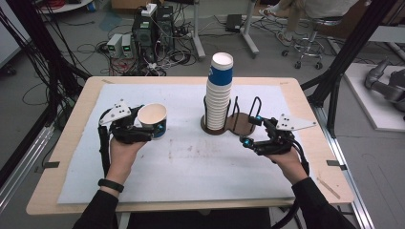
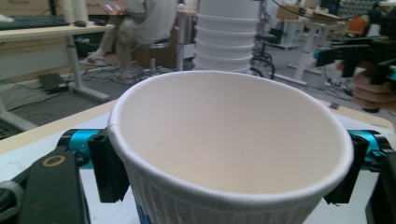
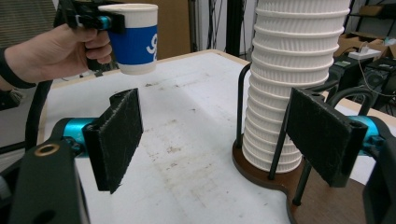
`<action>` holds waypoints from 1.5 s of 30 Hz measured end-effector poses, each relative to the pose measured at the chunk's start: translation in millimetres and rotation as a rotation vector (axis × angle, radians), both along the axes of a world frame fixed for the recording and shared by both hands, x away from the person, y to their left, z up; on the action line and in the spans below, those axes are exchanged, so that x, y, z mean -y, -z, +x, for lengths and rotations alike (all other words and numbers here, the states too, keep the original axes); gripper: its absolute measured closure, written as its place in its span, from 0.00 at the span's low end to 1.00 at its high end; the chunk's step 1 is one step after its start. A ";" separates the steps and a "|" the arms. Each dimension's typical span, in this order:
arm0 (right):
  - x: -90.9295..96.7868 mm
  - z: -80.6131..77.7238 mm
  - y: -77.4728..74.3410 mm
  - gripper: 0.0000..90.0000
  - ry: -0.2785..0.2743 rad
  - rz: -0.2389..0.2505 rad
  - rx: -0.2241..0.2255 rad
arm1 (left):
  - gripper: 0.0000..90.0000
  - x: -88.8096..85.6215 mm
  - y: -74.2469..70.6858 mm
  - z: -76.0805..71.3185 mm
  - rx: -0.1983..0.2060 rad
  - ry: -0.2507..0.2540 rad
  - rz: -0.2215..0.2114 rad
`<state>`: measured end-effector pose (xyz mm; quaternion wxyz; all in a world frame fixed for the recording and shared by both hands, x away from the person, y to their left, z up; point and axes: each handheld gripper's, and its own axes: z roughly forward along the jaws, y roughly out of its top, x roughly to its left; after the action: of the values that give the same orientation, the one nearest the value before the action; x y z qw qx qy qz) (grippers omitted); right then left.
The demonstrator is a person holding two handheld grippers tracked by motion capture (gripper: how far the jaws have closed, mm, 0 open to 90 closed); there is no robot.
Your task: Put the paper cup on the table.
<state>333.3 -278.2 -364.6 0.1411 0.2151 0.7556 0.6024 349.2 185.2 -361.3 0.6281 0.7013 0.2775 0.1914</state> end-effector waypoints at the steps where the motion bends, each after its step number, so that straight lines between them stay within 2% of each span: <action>1: 0.2 -0.2 0.0 0.22 0.001 -0.001 0.000 | 0.23 -1.6 1.6 1.9 -0.003 -0.016 0.002; 6: 1.1 -1.4 0.0 0.22 0.003 -0.002 -0.001 | 0.23 -8.0 8.3 7.8 -0.014 -0.079 0.003; 9: 2.3 -1.7 0.5 0.22 0.007 -0.002 -0.004 | 0.23 -14.5 14.5 12.1 -0.027 -0.125 -0.014; 14: 4.2 -2.9 0.7 0.22 0.013 -0.002 -0.001 | 0.23 -24.5 24.3 18.8 -0.043 -0.197 -0.001; 19: 6.3 -3.6 1.1 0.22 0.022 -0.005 -0.002 | 0.23 -32.0 31.4 24.8 -0.049 -0.244 -0.005; 21: 7.2 -3.8 1.2 0.22 0.026 -0.007 0.003 | 0.23 -34.2 34.4 27.4 -0.054 -0.270 0.008; 25: 8.0 -4.9 1.6 0.22 0.027 -0.006 -0.002 | 0.23 -38.4 39.1 31.9 -0.057 -0.296 -0.002; 33: 9.3 -6.3 3.1 0.22 0.033 -0.012 -0.002 | 0.23 -44.3 49.7 42.0 -0.059 -0.345 0.016; 38: 9.5 -6.9 4.4 0.22 0.035 -0.015 -0.003 | 0.23 -45.8 57.8 48.9 -0.081 -0.343 0.016; 41: 9.2 -7.0 5.1 0.22 0.034 -0.018 -0.004 | 0.23 -45.5 62.0 52.3 -0.083 -0.364 0.033; 45: 8.4 -7.3 6.1 0.22 0.032 -0.021 -0.008 | 0.23 -48.0 66.8 55.7 -0.091 -0.380 0.030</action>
<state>326.0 -286.6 -370.7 0.1499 0.2282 0.7589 0.5912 404.9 233.1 -428.1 0.5567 0.6536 0.4304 0.2788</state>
